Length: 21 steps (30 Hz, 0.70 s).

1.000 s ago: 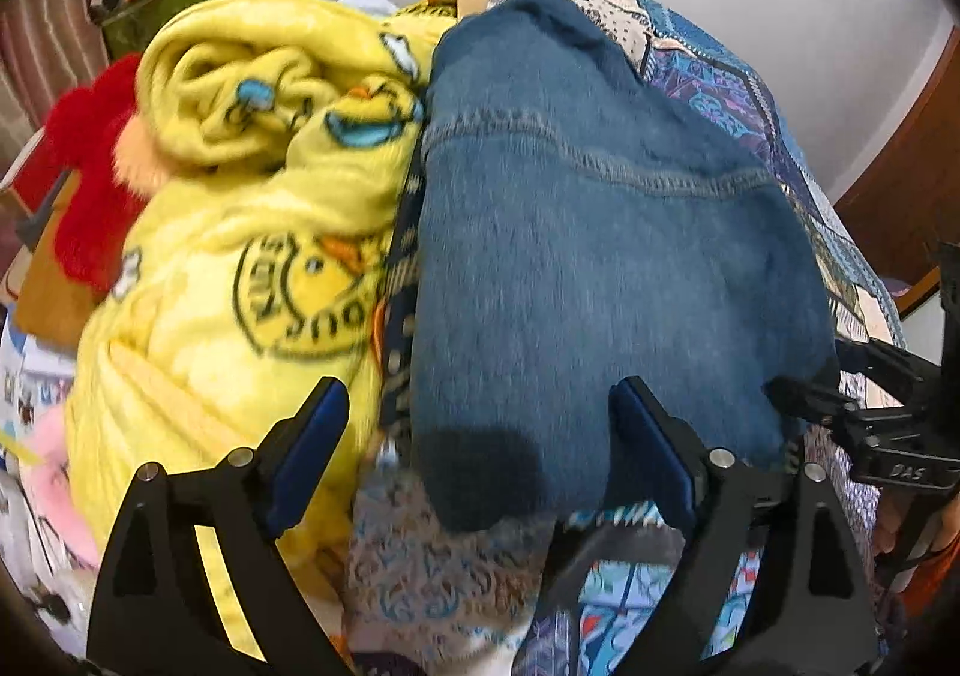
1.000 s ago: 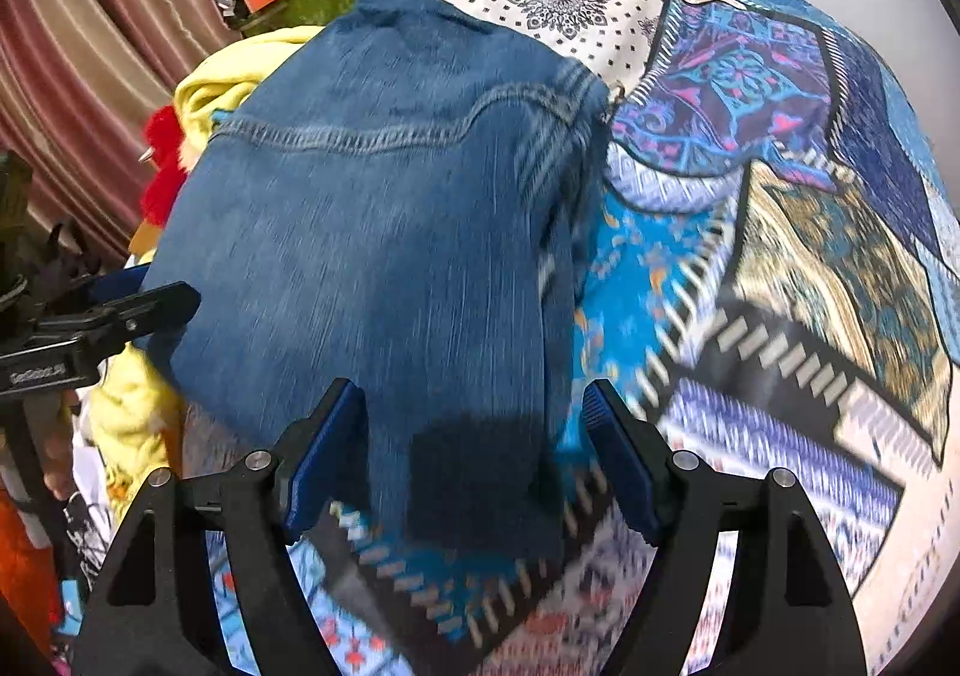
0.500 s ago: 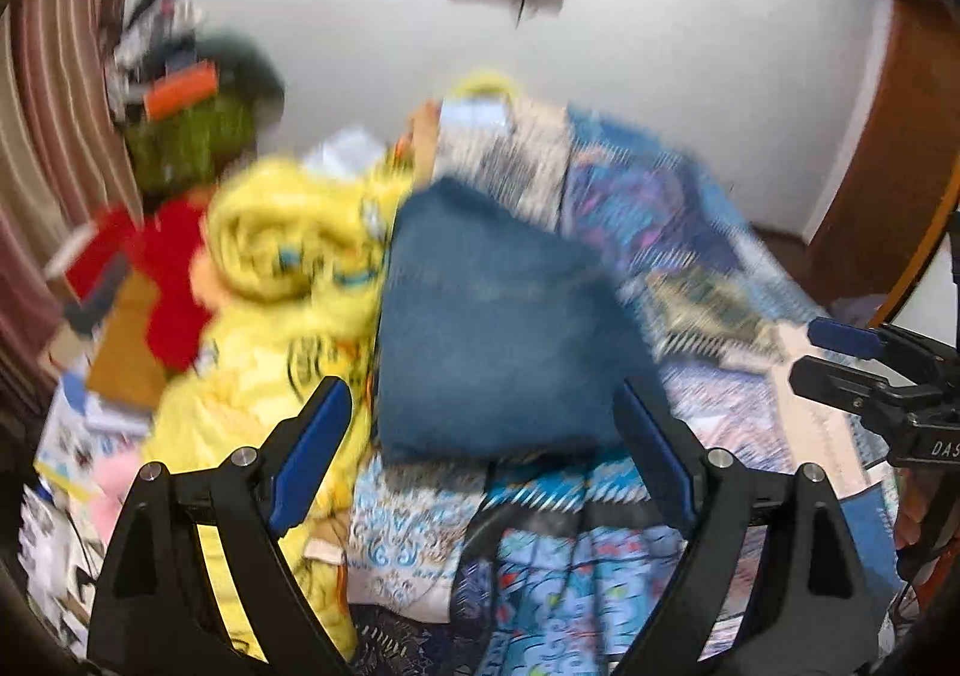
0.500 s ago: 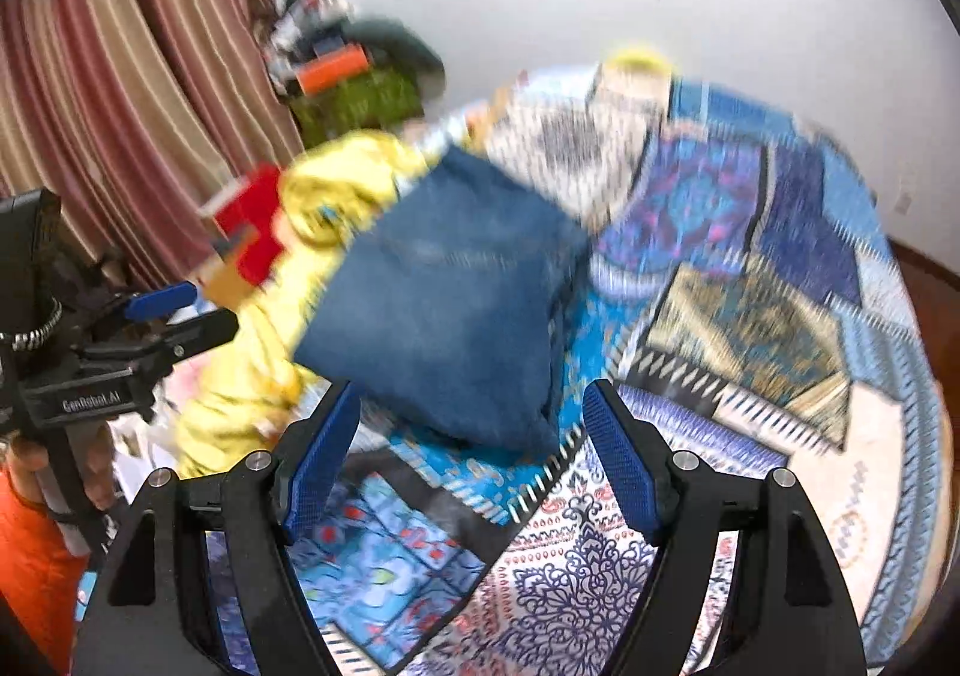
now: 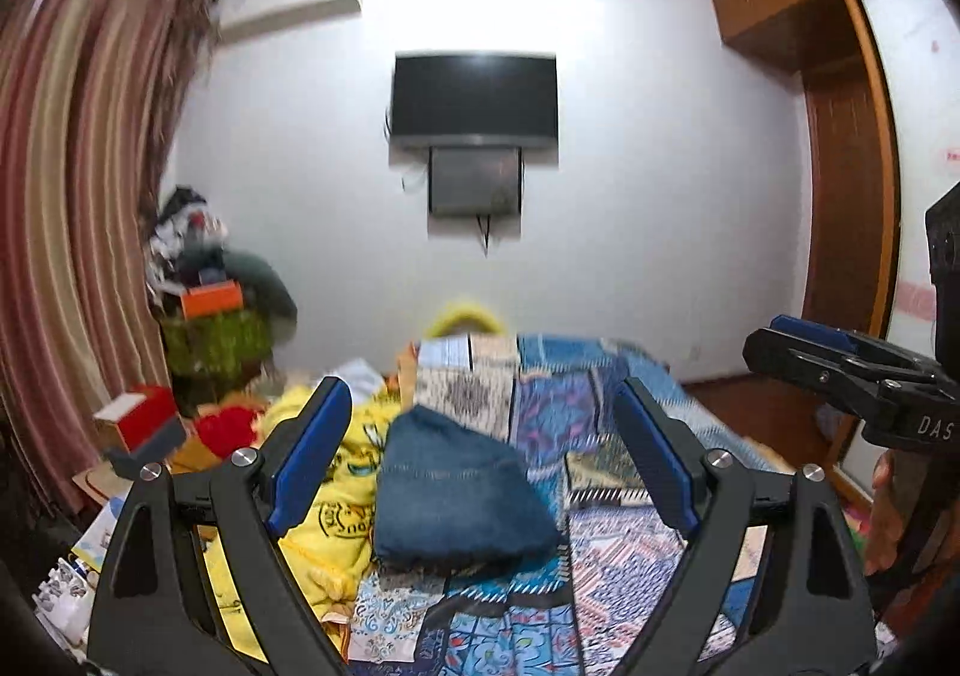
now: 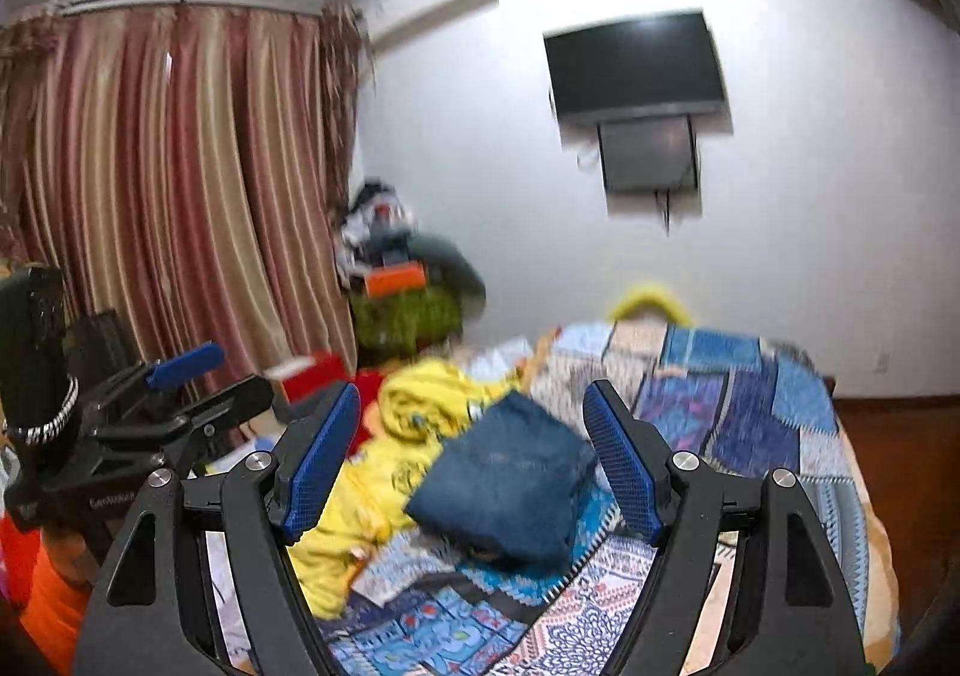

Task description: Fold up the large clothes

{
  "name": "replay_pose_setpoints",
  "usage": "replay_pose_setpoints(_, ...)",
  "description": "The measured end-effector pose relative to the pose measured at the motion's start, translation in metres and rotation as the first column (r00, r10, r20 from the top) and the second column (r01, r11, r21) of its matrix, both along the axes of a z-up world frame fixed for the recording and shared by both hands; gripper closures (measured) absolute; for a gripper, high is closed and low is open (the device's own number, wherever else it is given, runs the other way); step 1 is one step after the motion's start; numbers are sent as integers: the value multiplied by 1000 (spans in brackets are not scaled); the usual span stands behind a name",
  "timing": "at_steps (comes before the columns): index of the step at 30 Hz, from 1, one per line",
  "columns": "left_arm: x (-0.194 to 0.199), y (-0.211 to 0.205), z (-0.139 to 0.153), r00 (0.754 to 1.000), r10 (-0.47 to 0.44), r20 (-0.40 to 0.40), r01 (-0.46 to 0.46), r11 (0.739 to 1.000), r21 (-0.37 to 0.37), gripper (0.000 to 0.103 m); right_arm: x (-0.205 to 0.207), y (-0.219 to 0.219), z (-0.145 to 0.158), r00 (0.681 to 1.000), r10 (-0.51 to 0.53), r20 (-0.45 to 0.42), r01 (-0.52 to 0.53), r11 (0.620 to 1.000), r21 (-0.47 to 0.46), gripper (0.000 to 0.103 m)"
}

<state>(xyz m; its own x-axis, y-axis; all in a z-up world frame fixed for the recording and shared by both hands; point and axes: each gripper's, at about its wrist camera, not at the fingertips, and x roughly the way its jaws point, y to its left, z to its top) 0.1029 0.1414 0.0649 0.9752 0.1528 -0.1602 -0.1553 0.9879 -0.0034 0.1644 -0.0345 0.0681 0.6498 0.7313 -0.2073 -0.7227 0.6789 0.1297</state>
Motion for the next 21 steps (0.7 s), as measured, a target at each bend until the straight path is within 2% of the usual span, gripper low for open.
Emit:
replay_pose_setpoints(7, -47, -22, 1, 996, 17, 87, -18, 1000, 9, 13, -36, -9, 0, 997, -34, 73, 30, 998, 53, 27)
replay_pose_setpoints(9, -53, -25, -1, 996, 11, 87, -11, 1000, -3, 12, -39, -9, -3, 996, -52, 77, 47, 997, 61, 20)
replay_pose_setpoints(12, -61, -27, -5, 996, 19, 89, -17, 1000, -18, 6, -45, -8, -6, 992, -84, 92, 79, 995, 63, 17)
replay_pose_setpoints(14, -63, -28, -7, 995, 28, 94, -26, 999, -22, 4, -46, -10, -7, 990, -105, 94, 100, 993, 58, 6)
replay_pose_setpoints(16, -63, -28, -9, 995, 35, 92, -33, 999, -26, 1, -50, -13, -7, 989, -119, 93, 113, 992, 63, 0)
replay_pose_setpoints(21, -61, -28, -12, 997, 38, 74, -35, 999, -41, 1, -46, -15, -8, 987, -145, 75, 141, 988, 58, 0)
